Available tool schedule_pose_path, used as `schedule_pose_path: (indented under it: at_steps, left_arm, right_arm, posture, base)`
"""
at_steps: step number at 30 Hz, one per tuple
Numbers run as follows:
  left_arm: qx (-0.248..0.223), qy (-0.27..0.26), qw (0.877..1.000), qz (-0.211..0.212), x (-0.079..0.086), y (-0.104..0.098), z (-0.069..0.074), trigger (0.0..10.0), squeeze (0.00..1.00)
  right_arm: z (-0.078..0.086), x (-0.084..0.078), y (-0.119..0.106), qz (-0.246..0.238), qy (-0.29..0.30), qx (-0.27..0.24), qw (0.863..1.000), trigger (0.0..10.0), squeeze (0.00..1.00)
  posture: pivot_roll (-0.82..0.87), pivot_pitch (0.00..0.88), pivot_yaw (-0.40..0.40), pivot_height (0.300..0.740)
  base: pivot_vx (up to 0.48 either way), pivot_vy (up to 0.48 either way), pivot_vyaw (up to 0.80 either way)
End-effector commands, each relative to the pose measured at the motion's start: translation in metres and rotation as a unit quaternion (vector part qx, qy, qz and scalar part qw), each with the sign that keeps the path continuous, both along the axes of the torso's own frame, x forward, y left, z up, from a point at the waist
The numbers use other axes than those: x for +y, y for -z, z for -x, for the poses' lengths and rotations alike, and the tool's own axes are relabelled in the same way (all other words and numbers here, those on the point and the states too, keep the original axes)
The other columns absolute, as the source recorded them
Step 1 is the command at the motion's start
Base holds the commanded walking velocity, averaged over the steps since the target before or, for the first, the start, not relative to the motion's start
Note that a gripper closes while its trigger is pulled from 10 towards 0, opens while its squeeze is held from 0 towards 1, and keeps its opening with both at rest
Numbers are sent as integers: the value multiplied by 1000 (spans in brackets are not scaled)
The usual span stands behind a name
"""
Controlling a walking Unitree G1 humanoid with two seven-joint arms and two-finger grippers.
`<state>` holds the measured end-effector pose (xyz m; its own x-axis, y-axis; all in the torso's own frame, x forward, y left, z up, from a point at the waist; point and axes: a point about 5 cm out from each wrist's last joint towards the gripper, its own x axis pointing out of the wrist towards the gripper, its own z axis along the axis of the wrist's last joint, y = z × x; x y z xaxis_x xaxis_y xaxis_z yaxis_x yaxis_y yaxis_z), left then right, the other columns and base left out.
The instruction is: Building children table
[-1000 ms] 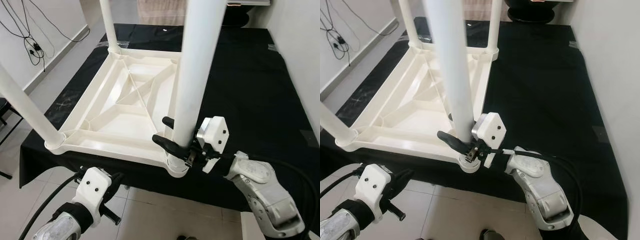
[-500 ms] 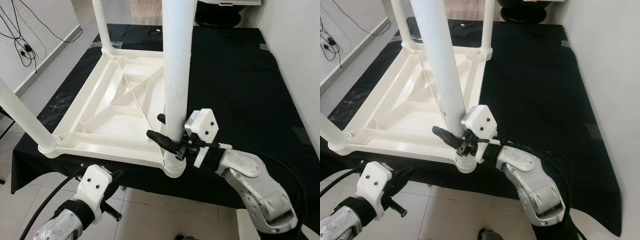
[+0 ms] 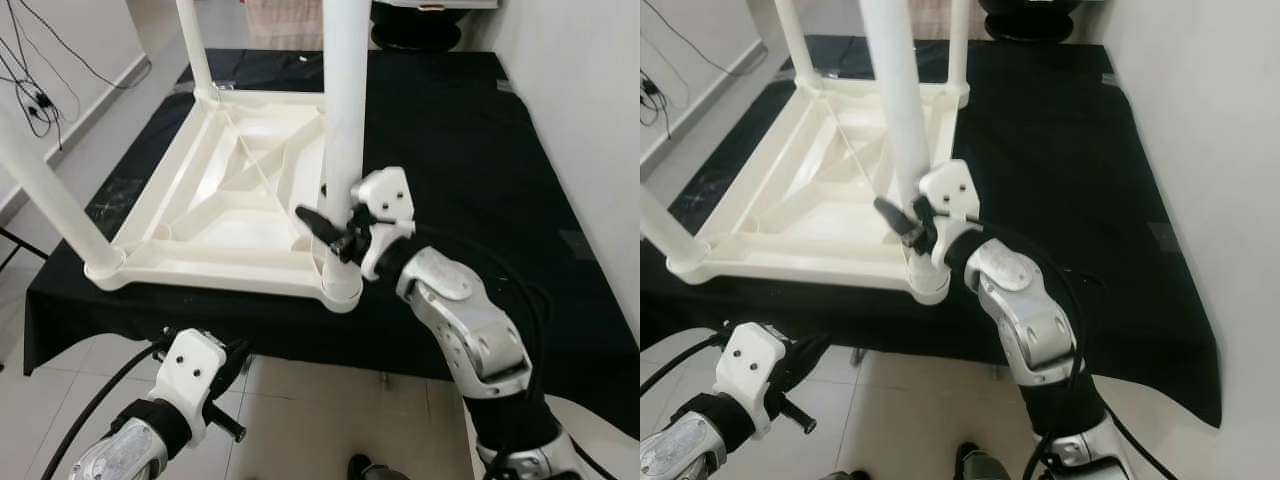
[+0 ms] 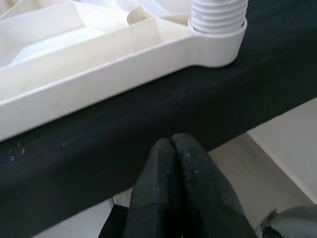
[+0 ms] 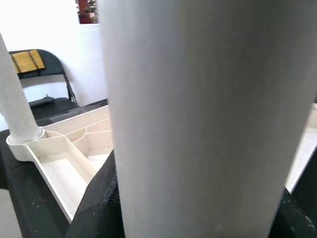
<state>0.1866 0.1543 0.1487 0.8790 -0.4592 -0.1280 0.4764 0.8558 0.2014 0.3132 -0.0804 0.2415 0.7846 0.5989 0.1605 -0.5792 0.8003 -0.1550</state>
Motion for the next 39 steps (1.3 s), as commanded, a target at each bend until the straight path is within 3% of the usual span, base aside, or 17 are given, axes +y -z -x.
schedule_pose_path:
  at_steps: [1,10,13,18,20,33,34,37,39]
  left_arm:
    - [9,-5,1000,-3,1,4,2,10000,0]
    - [10,-6,1000,-3,0,4,3,10000,0]
    - [9,-6,1000,-3,0,4,2,10000,0]
    - [7,-6,1000,-3,0,4,2,10000,0]
    - [4,-7,1000,-4,0,4,1,10000,0]
    - [-24,-16,1000,1,4,-11,-11,10000,0]
    - [-45,-20,999,0,8,-21,-19,10000,0]
    - [-56,-22,998,0,9,-26,-24,10000,0]
    - [-75,-27,997,2,12,-36,-31,10000,0]
  right_arm:
    - [-5,4,9,-17,1,38,999,10000,0]
    - [-5,20,5,-51,-23,48,997,10000,0]
    - [0,24,10,-31,-73,44,996,10000,0]
    - [5,19,15,-8,-113,42,993,10000,0]
    - [7,6,17,-10,-135,34,990,10000,0]
    - [18,2,32,-12,-128,52,990,10000,0]
    - [20,4,38,3,-111,60,992,10000,0]
    - [21,5,41,10,-96,67,993,10000,0]
    - [23,6,45,44,-74,61,994,10000,0]
  posture:
    - [46,218,-19,740]
    - [49,221,-22,740]
    - [50,219,-25,740]
    - [49,217,-26,740]
    - [49,214,-31,740]
    - [51,212,-24,740]
    - [49,211,-24,740]
    - [48,210,-26,740]
    - [45,208,-28,740]
  base:
    - [0,0,0]
    - [0,0,0]
    - [0,0,0]
    - [0,0,0]
    - [0,0,0]
    - [0,0,0]
    - [0,0,0]
    - [0,0,0]
    - [0,0,0]
